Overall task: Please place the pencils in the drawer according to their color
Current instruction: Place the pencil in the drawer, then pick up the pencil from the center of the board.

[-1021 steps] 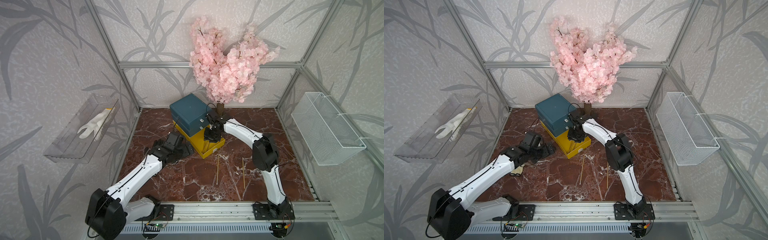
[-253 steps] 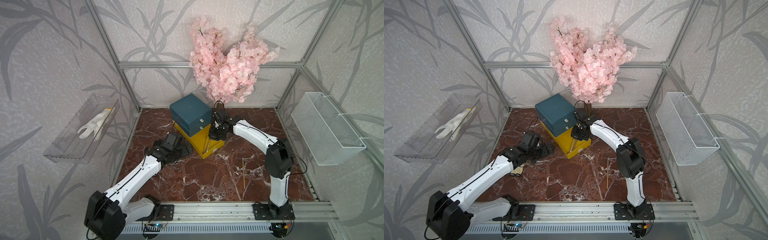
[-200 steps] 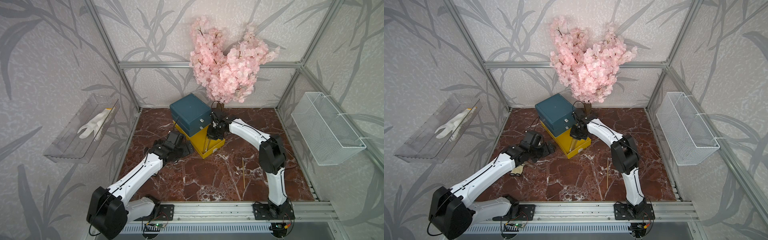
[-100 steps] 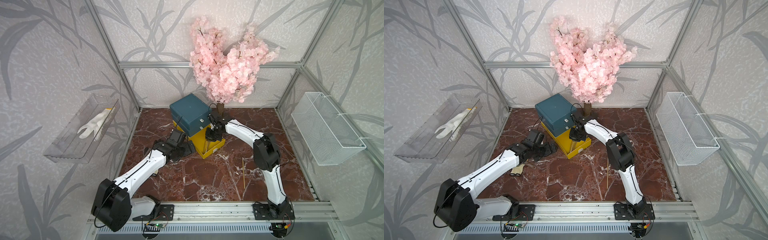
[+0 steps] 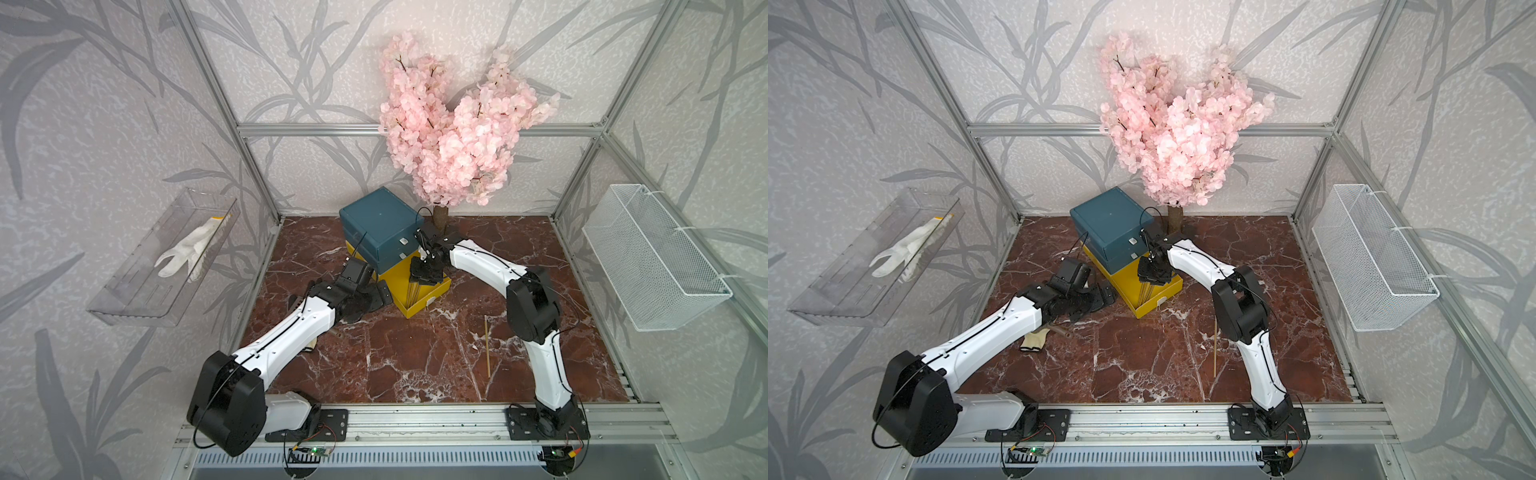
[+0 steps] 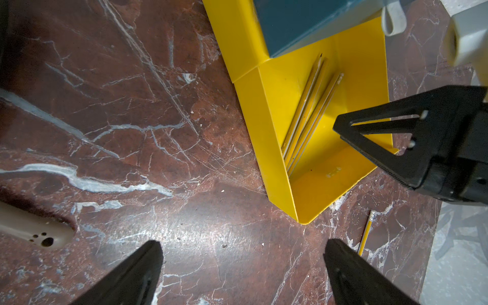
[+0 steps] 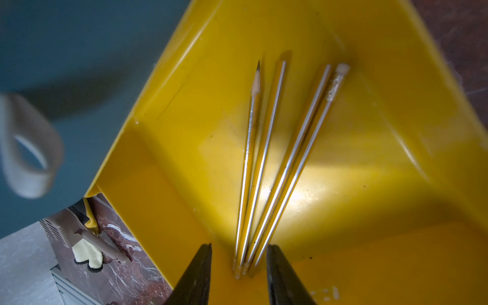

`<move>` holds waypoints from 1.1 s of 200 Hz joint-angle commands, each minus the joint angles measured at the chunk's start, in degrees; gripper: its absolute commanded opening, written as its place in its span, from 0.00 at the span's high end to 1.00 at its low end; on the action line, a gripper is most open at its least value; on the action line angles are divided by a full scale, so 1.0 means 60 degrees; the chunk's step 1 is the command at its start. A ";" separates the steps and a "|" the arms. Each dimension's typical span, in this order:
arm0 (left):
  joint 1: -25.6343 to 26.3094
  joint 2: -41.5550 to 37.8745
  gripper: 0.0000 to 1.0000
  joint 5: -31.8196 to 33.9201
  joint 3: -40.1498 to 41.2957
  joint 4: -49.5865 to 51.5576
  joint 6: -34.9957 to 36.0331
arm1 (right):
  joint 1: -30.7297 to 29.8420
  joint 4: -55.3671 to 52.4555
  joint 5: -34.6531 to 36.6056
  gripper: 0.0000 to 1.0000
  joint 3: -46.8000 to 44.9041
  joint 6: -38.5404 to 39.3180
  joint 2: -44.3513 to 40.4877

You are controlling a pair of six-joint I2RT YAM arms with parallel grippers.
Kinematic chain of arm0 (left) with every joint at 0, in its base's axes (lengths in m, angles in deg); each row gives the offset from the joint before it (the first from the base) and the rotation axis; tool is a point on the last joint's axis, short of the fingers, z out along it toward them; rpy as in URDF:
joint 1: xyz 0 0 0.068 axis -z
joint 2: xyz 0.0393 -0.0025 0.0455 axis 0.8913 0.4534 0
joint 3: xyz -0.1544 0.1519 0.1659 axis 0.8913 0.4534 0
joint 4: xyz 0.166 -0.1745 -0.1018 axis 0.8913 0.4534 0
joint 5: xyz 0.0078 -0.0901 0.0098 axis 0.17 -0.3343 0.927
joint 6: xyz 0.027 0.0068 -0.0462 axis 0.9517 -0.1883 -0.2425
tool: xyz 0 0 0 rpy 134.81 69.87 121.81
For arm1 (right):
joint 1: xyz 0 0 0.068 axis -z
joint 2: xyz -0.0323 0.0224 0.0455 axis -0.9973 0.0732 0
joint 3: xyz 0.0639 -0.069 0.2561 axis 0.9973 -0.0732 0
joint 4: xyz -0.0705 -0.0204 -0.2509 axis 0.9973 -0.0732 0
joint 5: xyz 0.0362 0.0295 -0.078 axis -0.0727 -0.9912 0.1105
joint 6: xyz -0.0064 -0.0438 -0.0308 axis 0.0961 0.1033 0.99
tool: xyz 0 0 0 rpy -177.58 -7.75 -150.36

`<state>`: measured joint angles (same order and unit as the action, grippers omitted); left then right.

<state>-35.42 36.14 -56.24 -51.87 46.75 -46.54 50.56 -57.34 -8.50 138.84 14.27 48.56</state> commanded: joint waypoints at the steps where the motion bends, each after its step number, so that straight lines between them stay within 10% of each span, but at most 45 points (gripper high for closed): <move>1: -0.0061 0.0084 0.00 0.0002 -0.0309 -0.0029 -0.0001 | -0.0044 -0.0130 0.0063 0.61 -0.0154 0.0090 -0.0758; 220: -0.0057 0.0013 0.00 -0.0152 -0.0269 -0.0122 0.0149 | 0.0358 -0.0118 0.2087 0.51 -0.7077 -0.0258 -0.6792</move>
<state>-35.42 36.21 -56.92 -51.87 46.51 -46.48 51.98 -55.81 0.68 99.43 12.69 9.78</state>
